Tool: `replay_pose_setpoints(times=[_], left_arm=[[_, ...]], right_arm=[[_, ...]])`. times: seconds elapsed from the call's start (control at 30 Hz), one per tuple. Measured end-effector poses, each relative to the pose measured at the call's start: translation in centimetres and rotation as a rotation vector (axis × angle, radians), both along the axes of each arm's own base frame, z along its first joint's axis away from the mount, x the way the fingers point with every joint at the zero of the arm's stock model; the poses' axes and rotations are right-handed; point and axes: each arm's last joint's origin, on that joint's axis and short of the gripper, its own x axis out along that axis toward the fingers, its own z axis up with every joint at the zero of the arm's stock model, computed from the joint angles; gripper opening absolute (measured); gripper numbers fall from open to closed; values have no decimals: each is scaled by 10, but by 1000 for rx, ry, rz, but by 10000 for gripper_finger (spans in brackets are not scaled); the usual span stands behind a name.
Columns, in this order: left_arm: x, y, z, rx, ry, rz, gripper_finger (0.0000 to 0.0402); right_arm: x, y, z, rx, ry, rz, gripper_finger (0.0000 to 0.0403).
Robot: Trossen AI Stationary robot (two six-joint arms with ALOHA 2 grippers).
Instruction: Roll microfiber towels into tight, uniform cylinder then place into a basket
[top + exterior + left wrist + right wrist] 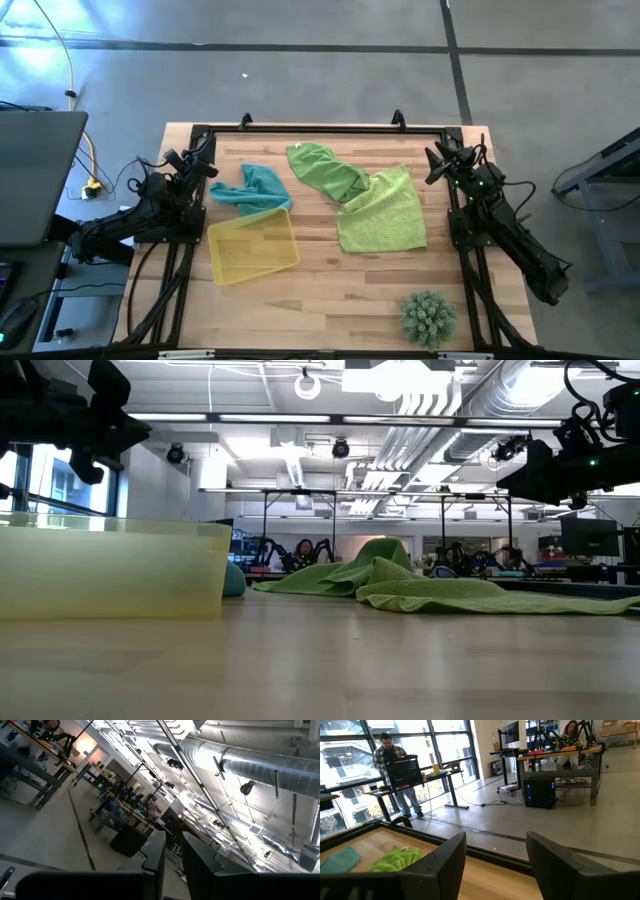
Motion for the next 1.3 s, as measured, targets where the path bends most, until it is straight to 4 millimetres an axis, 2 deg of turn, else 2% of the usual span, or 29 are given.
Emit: replay_pose_setpoints(times=[0.37, 0.57, 0.73, 0.83, 1.07, 1.17, 1.3], left_arm=[[0, 0, 1, -4, -36, -9, 51], [3, -2, 3, 9, -88, -160, 51], [3, -4, 5, 47, -80, -218, 51], [4, -7, 10, 134, -58, -311, 51], [-1, -22, 29, 506, -52, -566, 51], [-2, -26, 32, 590, -49, -616, 51], [2, -26, 37, 632, 43, -633, 51]], right_arm=[[0, 0, 0, 0, 0, 0, 199], [0, 0, 0, 0, 0, 0, 199], [0, 0, 0, 0, 0, 0, 199], [0, 0, 0, 0, 0, 0, 199], [0, 0, 0, 0, 0, 0, 199], [0, 0, 0, 0, 0, 0, 199], [0, 0, 0, 0, 0, 0, 199]])
